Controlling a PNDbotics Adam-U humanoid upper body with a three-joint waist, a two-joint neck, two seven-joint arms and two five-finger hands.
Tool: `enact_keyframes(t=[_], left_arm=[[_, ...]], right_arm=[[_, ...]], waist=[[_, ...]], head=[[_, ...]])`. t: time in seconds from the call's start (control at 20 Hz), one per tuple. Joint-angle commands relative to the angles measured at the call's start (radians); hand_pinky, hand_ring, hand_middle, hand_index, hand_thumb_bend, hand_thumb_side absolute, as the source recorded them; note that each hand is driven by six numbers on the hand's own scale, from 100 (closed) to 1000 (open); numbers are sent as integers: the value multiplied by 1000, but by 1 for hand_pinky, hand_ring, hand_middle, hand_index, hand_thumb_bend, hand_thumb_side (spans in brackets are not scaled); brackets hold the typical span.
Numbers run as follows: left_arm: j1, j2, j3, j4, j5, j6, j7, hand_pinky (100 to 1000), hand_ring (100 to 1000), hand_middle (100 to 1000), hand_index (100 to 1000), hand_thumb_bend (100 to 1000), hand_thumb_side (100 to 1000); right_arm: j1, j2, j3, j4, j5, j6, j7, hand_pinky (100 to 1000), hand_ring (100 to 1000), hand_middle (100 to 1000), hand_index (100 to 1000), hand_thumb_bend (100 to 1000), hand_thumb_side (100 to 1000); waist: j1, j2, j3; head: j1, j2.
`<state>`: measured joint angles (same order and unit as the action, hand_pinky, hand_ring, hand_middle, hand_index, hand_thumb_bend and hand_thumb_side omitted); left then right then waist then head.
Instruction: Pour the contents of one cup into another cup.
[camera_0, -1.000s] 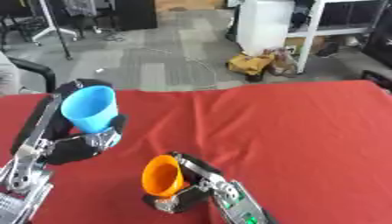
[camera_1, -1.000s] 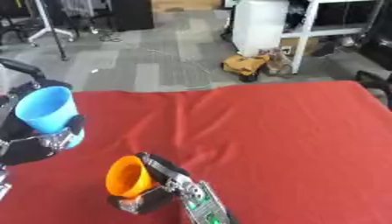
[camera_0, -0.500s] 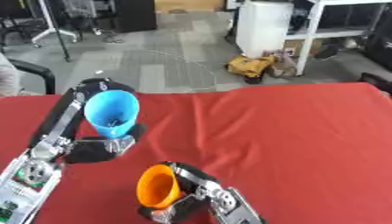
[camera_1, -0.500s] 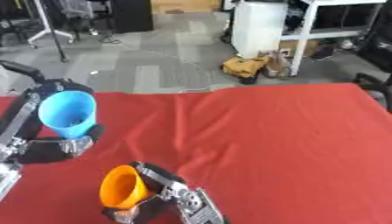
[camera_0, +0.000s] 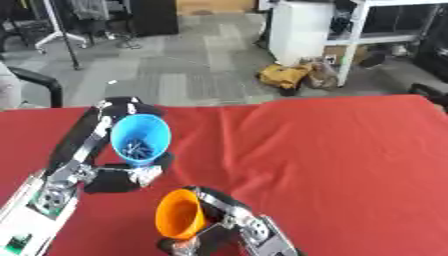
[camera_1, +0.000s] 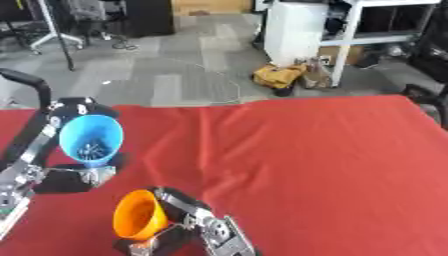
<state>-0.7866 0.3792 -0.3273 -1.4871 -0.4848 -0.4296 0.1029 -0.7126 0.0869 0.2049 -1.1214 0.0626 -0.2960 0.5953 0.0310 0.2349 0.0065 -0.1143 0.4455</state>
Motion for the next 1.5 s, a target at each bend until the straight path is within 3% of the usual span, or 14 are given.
enact_keyframes(t=[0.05,0.45,1.15,1.5], left_arm=[[-7,18,1,-12,-36,-25,39,349,416,510,728,334,100],[9,41,-9,-40,-127,-93,85,348,419,509,736,381,100],[4,46,-18,-31,-376,-163,128,339,413,498,748,419,100],[1,48,-19,-37,-459,-181,110,312,320,471,751,442,100]], right_arm=[[-13,10,-1,1,-46,27,18,744,412,350,527,328,100],[-15,6,-8,7,-95,66,42,745,414,352,528,329,100],[-15,6,-8,7,-95,69,47,741,412,350,526,335,100],[-14,7,-8,7,-90,70,35,737,410,348,524,336,100]], waist=[[2,-16,0],[3,-16,1],[2,-17,1],[2,-17,0]], head=[[0,-9],[-1,-9],[-2,-12],[-2,-11]])
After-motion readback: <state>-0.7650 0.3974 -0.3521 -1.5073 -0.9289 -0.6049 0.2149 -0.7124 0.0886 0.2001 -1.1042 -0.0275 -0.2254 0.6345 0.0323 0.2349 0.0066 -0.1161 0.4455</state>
